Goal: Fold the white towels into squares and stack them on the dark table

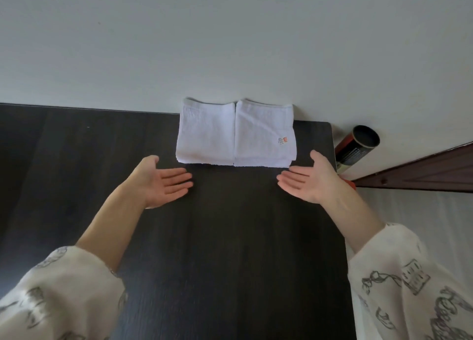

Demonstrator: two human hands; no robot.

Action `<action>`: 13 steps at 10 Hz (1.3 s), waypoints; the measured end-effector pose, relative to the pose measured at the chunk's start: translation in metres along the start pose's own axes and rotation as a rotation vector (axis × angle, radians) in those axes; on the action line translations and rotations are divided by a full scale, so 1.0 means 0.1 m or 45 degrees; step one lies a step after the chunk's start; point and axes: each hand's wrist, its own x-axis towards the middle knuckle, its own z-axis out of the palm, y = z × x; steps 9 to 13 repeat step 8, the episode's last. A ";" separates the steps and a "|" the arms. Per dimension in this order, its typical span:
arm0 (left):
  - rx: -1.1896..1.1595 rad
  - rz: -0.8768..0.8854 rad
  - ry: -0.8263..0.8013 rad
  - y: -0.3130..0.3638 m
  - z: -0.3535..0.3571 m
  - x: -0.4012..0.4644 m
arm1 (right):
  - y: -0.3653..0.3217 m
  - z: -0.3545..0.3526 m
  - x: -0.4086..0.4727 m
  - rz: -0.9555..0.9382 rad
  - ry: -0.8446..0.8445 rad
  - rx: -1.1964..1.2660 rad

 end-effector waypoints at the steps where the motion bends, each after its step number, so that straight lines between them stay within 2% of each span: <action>1: 0.168 0.390 0.312 -0.01 0.02 0.07 | 0.02 -0.02 0.08 -0.368 0.222 -0.177; 2: 0.685 1.012 0.444 -0.08 0.19 0.11 | 0.09 0.13 0.12 -0.873 0.319 -0.603; 3: 1.304 1.399 0.283 -0.22 0.34 0.23 | 0.24 0.23 0.19 -1.309 0.218 -1.221; 4: 1.761 1.339 0.285 -0.25 0.39 0.40 | 0.31 0.29 0.31 -1.311 0.206 -1.647; 6: 1.748 1.311 0.289 -0.17 0.42 0.36 | 0.28 0.28 0.34 -1.320 0.308 -1.814; 7: 1.748 1.344 0.330 -0.22 0.38 0.28 | 0.36 0.20 0.26 -1.345 0.313 -1.721; 8: 1.781 1.394 0.363 -0.53 0.29 0.19 | 0.67 0.03 0.15 -1.261 0.345 -1.609; 13: 1.781 1.394 0.363 -0.53 0.29 0.19 | 0.67 0.03 0.15 -1.261 0.345 -1.609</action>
